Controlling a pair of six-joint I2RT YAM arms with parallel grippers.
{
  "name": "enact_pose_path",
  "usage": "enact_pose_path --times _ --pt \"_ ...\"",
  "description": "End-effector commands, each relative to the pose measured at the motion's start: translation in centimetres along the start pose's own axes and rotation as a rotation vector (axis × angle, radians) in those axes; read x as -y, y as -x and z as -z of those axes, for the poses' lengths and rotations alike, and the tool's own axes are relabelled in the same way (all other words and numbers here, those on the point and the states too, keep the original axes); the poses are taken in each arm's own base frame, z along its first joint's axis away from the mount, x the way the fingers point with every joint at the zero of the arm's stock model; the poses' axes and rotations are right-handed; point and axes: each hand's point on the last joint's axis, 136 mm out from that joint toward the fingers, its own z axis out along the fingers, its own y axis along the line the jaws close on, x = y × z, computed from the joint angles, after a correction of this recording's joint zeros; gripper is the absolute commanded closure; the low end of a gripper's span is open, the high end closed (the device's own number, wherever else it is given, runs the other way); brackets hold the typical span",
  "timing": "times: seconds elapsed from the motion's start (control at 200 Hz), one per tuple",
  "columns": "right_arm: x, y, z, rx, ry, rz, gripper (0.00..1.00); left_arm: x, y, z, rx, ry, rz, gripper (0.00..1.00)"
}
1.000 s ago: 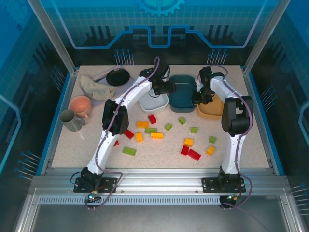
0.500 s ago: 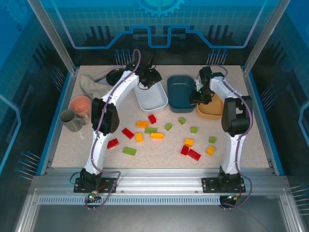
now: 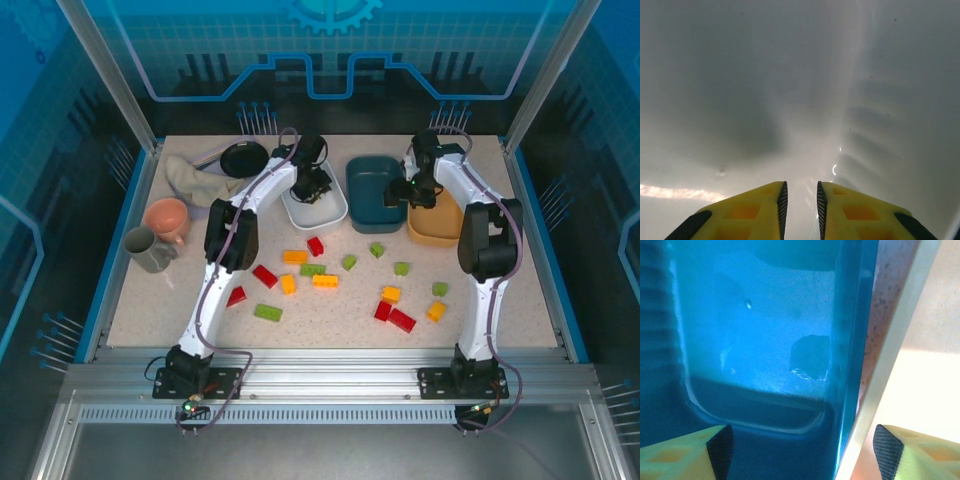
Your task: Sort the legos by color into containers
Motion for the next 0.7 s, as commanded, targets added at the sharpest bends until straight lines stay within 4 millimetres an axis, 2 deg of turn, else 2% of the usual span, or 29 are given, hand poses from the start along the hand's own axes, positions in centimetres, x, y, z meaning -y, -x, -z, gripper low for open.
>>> enact_pose_path --times 0.0,0.205,0.355,0.44,0.55,0.695 --pt "0.0 1.0 -0.3 -0.003 0.029 -0.028 0.23 2.3 -0.5 0.4 -0.028 -0.079 -0.058 0.74" --pt "-0.1 2.0 -1.1 -0.01 0.045 -0.038 0.25 4.1 -1.7 -0.1 -0.062 -0.144 -0.145 0.74" --pt "-0.4 2.7 -1.3 -0.005 0.064 -0.032 0.25 4.8 -3.7 -0.3 -0.124 -0.18 -0.243 0.77" --pt "-0.5 3.0 -1.5 -0.011 0.069 -0.025 0.25 4.5 -4.6 -0.1 -0.155 -0.17 -0.292 0.78" --pt "-0.2 3.2 -1.4 -0.009 0.055 -0.026 0.25 2.9 -4.8 0.8 -0.154 -0.1 -0.322 0.79" --pt "0.2 3.7 1.0 0.06 0.003 -0.031 0.25 0.9 -3.5 2.7 -0.087 -0.026 -0.317 0.78"
